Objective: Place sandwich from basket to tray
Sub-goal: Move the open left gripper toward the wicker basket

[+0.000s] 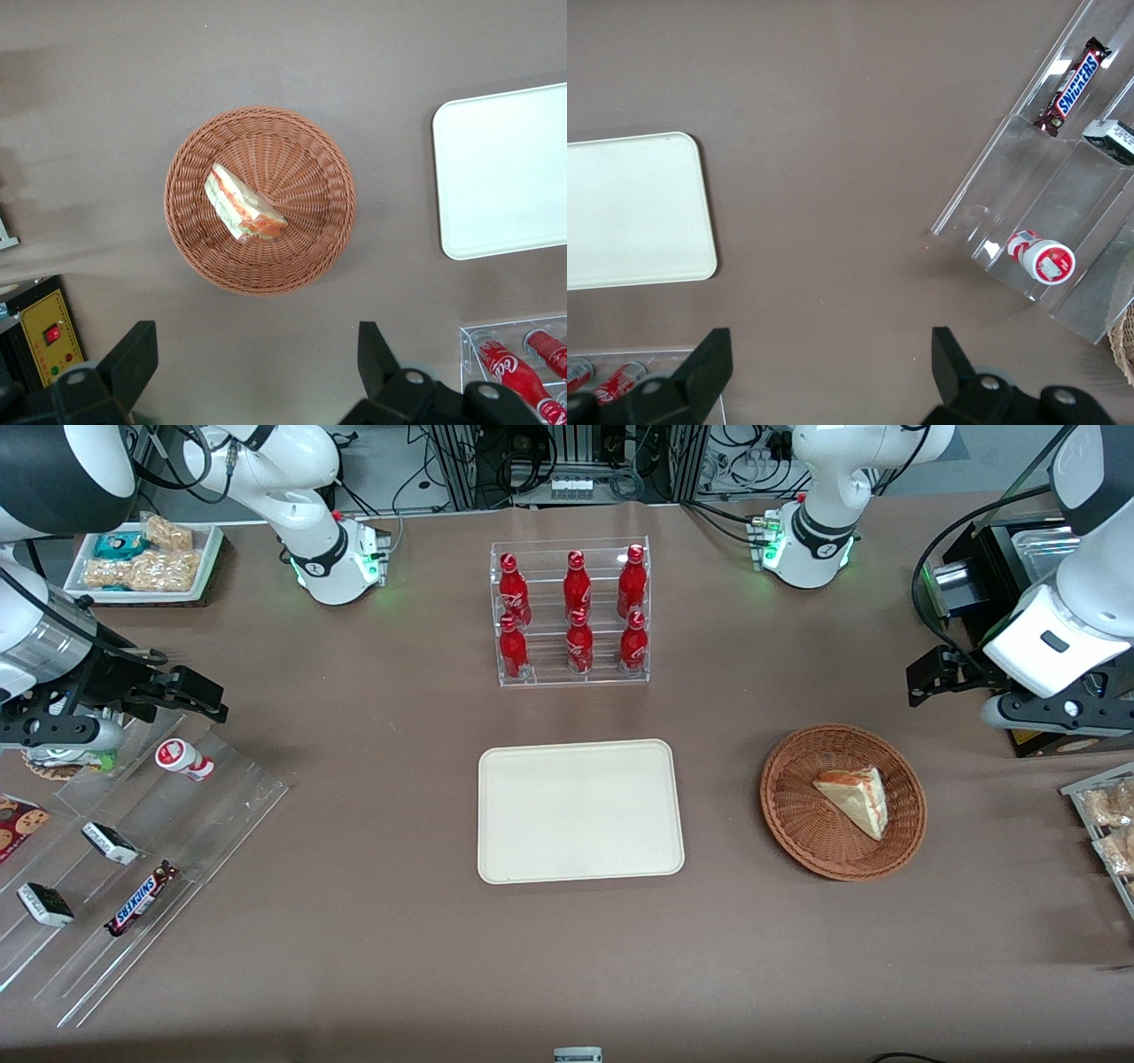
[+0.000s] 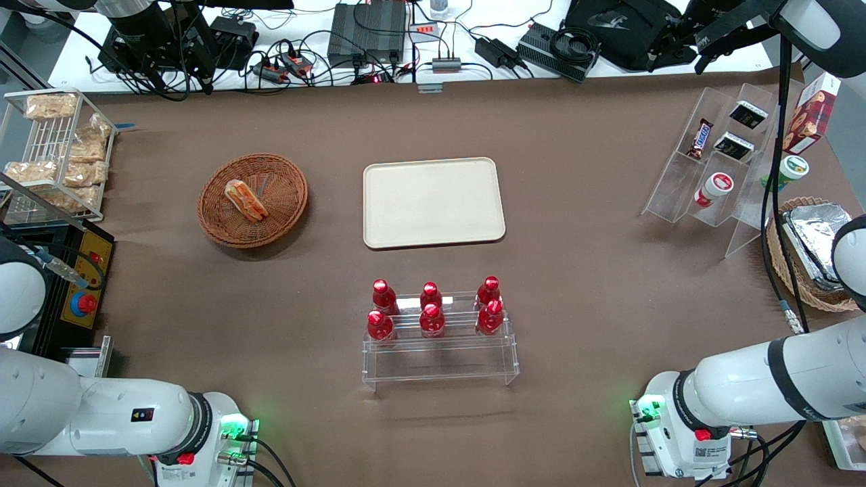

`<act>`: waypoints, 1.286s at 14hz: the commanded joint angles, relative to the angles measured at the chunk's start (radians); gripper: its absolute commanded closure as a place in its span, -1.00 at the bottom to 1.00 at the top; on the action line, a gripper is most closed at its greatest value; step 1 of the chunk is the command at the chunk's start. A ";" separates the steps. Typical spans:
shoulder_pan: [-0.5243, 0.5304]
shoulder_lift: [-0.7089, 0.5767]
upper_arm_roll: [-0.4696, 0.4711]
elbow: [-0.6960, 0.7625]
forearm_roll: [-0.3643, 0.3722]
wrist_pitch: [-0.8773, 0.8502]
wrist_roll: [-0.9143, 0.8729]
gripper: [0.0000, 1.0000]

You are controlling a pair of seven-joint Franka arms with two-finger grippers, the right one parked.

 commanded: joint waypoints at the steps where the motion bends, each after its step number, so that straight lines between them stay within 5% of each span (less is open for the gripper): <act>1: -0.009 0.012 0.009 0.037 0.002 -0.025 0.008 -1.00; 11: -0.007 0.017 0.010 -0.026 0.004 -0.032 -0.001 -1.00; 18: 0.016 0.018 0.010 -0.380 0.002 0.312 -0.004 -1.00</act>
